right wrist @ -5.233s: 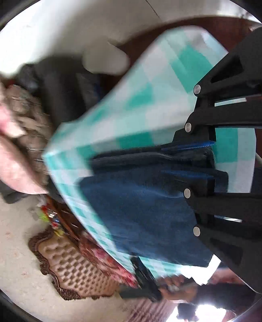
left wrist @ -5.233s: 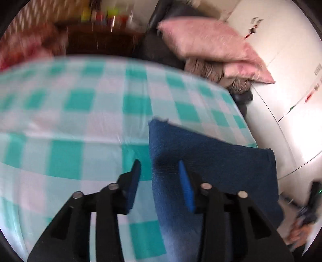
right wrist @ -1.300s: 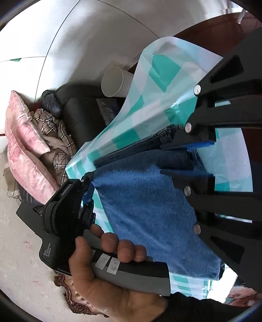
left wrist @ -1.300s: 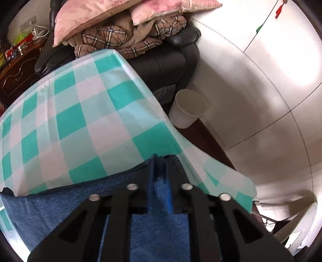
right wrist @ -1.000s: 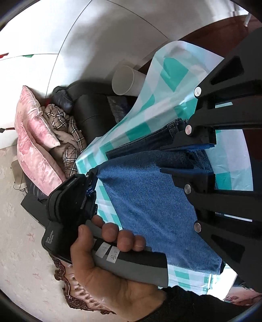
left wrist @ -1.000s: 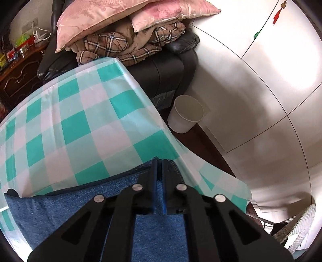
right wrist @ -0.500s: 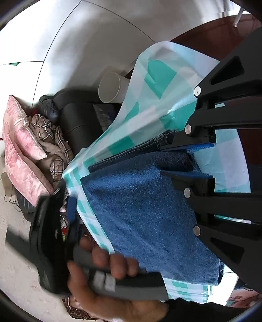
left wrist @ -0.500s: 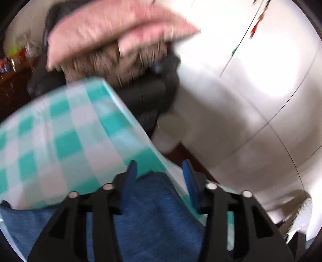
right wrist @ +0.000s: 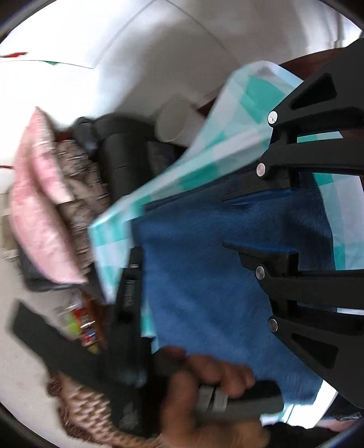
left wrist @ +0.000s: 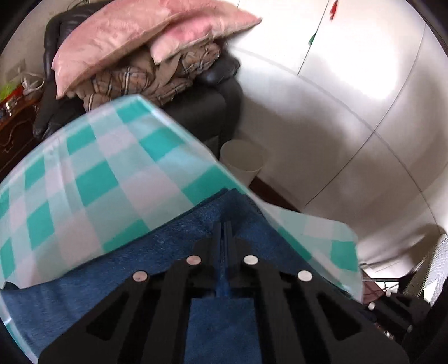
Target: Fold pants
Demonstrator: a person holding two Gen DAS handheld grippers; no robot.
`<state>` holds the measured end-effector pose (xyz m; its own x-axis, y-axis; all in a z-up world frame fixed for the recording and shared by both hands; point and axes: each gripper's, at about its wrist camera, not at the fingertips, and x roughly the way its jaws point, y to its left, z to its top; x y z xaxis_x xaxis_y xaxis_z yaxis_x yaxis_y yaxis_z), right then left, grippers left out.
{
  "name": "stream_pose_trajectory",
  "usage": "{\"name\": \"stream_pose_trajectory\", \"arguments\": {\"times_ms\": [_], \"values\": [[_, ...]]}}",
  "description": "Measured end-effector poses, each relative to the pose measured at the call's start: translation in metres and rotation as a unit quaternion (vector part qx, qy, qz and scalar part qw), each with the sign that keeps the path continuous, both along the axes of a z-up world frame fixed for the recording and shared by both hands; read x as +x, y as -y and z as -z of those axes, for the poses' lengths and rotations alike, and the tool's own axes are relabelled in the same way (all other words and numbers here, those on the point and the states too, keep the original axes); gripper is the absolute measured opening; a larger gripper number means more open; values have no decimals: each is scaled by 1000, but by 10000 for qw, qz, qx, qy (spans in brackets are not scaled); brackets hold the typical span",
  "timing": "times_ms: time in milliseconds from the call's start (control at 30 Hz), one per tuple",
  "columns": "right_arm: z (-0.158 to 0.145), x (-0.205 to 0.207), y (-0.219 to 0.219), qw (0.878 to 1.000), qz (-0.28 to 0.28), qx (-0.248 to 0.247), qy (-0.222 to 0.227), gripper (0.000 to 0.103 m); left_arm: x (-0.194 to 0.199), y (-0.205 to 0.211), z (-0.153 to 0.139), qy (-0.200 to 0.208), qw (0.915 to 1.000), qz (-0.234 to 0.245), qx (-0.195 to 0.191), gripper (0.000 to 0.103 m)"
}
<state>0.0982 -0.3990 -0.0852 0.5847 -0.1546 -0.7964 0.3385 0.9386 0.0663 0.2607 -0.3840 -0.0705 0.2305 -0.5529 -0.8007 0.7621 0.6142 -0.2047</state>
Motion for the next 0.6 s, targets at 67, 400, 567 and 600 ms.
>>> {"name": "stream_pose_trajectory", "arguments": {"times_ms": [67, 400, 567, 600], "values": [[2, -2, -2, 9999, -98, -118, -10, 27, 8, 4, 5, -15, 9998, -172, -55, 1], [6, 1, -1, 9999, -101, -134, -9, 27, -2, -104, -12, 226, 9944, -1027, -106, 3], [7, 1, -3, 9997, -147, -200, -39, 27, 25, -167, 15, -39, 9796, -2001, 176, 3], [6, 2, -2, 9996, -160, -214, -70, 27, 26, -173, 12, 44, 9772, -2117, 167, 3]]}}
